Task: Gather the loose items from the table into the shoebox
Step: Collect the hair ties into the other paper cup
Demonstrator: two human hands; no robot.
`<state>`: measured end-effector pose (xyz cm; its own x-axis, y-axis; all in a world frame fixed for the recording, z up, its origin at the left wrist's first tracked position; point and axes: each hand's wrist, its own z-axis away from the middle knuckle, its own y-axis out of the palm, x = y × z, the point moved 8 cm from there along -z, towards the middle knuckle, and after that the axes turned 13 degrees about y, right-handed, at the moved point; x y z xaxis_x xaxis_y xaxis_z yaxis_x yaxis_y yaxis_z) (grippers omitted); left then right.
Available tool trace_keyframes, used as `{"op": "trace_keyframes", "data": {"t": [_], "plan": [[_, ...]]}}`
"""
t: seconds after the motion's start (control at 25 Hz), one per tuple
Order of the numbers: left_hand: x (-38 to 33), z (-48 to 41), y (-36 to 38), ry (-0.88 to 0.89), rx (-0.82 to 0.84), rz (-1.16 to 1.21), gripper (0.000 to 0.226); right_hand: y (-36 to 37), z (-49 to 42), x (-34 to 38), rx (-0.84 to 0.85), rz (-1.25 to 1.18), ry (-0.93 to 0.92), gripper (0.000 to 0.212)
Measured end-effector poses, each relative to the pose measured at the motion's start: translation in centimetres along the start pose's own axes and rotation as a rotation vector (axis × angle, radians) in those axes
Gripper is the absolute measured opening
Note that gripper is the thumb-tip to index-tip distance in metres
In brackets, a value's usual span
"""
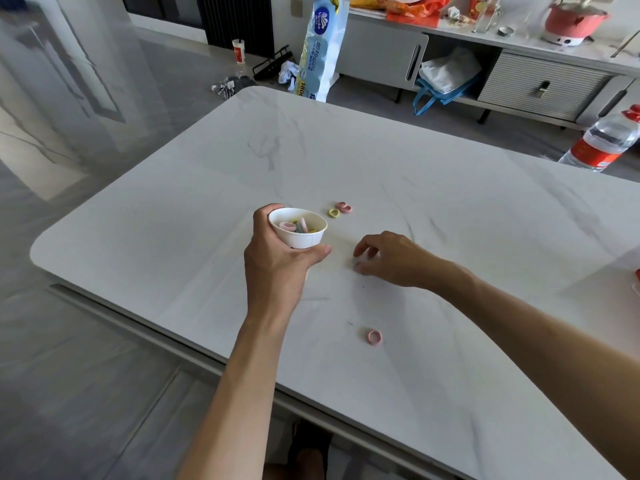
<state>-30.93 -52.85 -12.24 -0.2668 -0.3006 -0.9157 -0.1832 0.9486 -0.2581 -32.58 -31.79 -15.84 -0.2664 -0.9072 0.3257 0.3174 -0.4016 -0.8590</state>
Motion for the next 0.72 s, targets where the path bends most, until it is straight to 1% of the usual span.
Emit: {"op": "trace_keyframes", "data": {"t": [0.08, 0.16, 0.2, 0.28, 0.44, 0.52, 0.64, 0.72], "plan": [[0.0, 0.0, 0.1, -0.004, 0.004, 0.002, 0.069, 0.3, -0.1, 0.5, -0.095, 0.026, 0.025, 0.022], [0.0, 0.1, 0.3, -0.006, 0.008, 0.004, 0.069, 0.4, 0.1, 1.0, -0.145, 0.053, 0.027, 0.007], [0.0, 0.1, 0.4, -0.005, 0.011, 0.001, 0.069, 0.3, 0.3, 1.0, -0.131, 0.078, 0.021, 0.005], [-0.2, 0.2, 0.7, 0.001, 0.027, -0.002, 0.069, 0.3, 1.2, 0.3, -0.051, 0.105, -0.006, 0.009], [-0.3, 0.5, 1.5, -0.005, 0.065, 0.011, 0.07, 1.1, 5.5, -0.6, 0.128, -0.033, -0.131, 0.011], [-0.4, 0.6, 1.8, -0.008, 0.07, 0.018, 0.07, 2.7, 7.4, -0.7, 0.202, -0.009, -0.169, 0.014], [-0.6, 0.7, 1.9, -0.011, 0.07, 0.019, 0.069, 4.2, 8.1, -0.6, 0.192, 0.148, -0.222, 0.007], [-0.7, 0.8, 1.8, -0.007, 0.065, 0.005, 0.069, 3.7, 8.0, -0.1, 0.15, 0.218, -0.263, 0.005]]}}
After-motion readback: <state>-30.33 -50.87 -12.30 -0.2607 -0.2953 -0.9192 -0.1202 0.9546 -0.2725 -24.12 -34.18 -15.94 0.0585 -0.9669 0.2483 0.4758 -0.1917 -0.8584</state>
